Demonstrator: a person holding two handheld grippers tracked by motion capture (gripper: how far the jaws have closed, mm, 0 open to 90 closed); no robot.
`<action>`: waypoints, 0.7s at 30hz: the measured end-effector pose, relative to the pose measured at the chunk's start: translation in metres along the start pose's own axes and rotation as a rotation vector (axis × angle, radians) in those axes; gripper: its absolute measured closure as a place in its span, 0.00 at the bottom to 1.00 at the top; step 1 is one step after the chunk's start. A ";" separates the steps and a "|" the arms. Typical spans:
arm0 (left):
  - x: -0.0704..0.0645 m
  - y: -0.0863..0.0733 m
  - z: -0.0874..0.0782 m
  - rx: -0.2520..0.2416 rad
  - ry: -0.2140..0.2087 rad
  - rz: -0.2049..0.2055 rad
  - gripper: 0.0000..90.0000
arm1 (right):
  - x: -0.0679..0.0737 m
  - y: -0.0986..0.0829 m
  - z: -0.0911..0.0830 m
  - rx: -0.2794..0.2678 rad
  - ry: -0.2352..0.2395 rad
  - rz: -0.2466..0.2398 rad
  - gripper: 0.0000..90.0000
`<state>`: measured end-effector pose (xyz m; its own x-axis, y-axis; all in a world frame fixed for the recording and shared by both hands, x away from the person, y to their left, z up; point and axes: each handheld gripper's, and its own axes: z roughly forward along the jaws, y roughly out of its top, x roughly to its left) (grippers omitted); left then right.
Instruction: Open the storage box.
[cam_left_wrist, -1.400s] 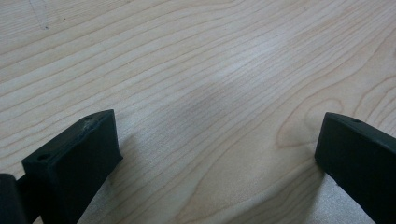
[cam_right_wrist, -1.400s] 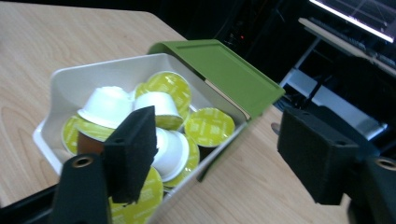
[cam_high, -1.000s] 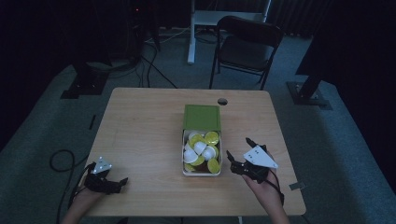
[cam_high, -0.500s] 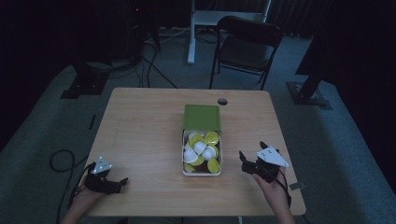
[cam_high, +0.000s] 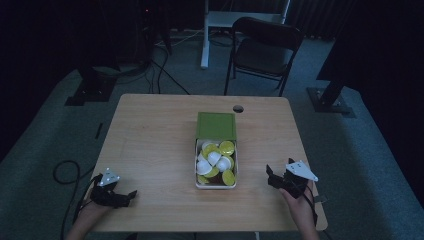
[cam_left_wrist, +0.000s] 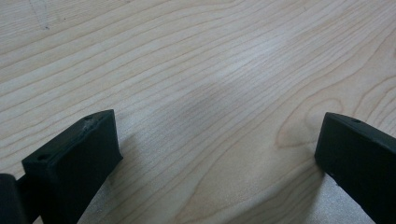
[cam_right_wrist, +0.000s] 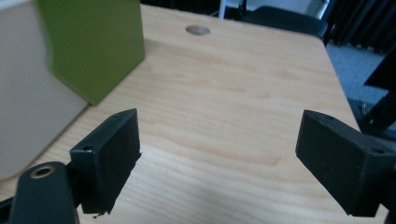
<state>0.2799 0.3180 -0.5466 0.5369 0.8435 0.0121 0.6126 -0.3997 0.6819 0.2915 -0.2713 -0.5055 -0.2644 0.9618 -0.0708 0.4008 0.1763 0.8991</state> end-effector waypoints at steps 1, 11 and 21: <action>0.000 0.000 0.000 0.000 0.000 0.000 0.00 | -0.001 -0.002 0.001 0.006 -0.003 0.007 0.15; 0.000 0.000 0.000 0.000 0.000 0.000 0.00 | -0.012 -0.024 0.008 0.083 -0.032 0.047 0.15; 0.000 0.000 0.000 0.000 0.000 0.000 0.00 | -0.022 -0.037 0.008 0.159 -0.061 0.103 0.14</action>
<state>0.2799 0.3180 -0.5466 0.5369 0.8436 0.0120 0.6125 -0.3996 0.6820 0.2894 -0.2970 -0.5407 -0.1635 0.9865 -0.0122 0.5578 0.1026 0.8236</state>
